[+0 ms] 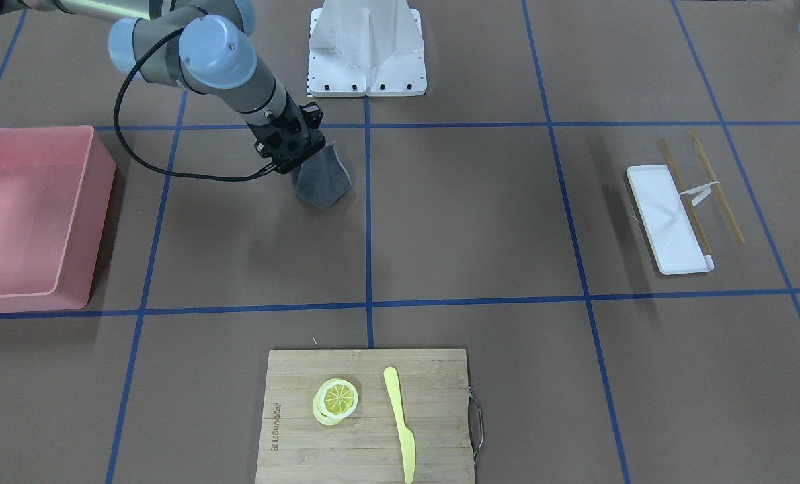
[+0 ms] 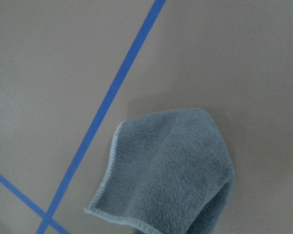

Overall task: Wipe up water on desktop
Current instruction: 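Drag the towel across the table toward the robot with the right gripper, then drag the towel back away from the robot with the right gripper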

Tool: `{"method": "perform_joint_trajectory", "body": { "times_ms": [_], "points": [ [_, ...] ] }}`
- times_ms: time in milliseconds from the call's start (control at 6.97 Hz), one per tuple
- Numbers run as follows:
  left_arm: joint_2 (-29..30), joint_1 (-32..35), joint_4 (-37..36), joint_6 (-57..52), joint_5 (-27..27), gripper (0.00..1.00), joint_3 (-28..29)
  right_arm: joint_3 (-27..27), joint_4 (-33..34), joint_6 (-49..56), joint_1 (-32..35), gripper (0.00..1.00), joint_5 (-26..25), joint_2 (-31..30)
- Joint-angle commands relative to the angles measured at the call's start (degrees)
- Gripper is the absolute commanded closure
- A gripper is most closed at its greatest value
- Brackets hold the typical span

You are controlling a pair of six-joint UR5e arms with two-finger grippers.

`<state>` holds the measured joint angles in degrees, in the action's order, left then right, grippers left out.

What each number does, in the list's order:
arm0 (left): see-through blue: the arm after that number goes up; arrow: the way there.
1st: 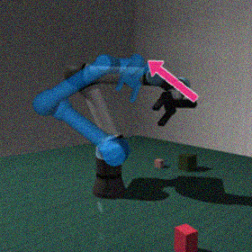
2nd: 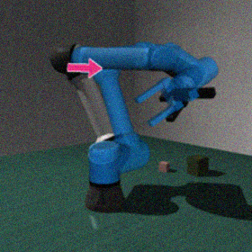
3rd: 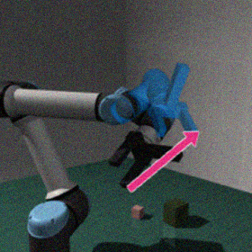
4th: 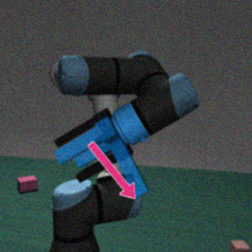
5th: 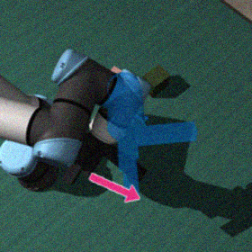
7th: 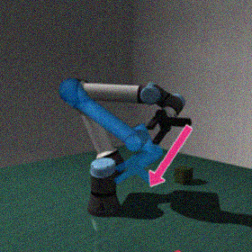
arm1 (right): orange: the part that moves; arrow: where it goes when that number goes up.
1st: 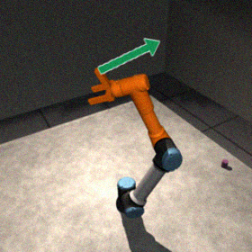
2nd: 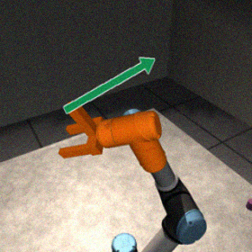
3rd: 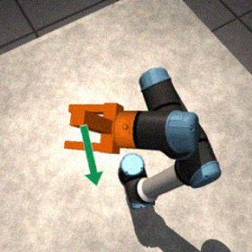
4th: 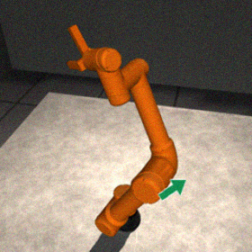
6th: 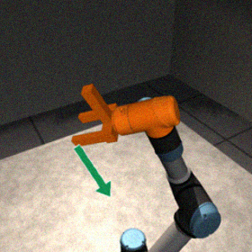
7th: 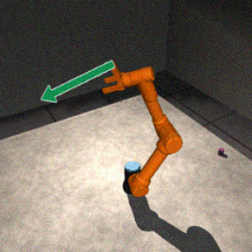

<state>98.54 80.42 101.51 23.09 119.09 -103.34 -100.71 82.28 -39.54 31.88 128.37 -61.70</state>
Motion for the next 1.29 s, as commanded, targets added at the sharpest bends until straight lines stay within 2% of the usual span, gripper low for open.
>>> {"method": "perform_joint_trajectory", "body": {
  "times_ms": [0,430,861,1148],
  "points": [
    [0.07,0.00,0.09,0.12,0.00,0.02,0.24,6.12,-4.23,0.42,3.87,1.00,0.39,-0.18],
    [-0.02,-0.09,0.09,0.20,0.00,0.02,0.42,10.34,-3.62,3.68,11.52,1.00,3.54,-1.58],
    [0.16,-0.09,0.09,0.20,0.00,0.02,0.77,13.24,-3.35,3.68,16.26,1.00,2.85,-3.60],
    [0.34,-0.09,0.18,0.20,0.00,0.02,1.21,13.26,-1.78,4.64,19.69,1.00,2.85,-4.48]
  ]
}}
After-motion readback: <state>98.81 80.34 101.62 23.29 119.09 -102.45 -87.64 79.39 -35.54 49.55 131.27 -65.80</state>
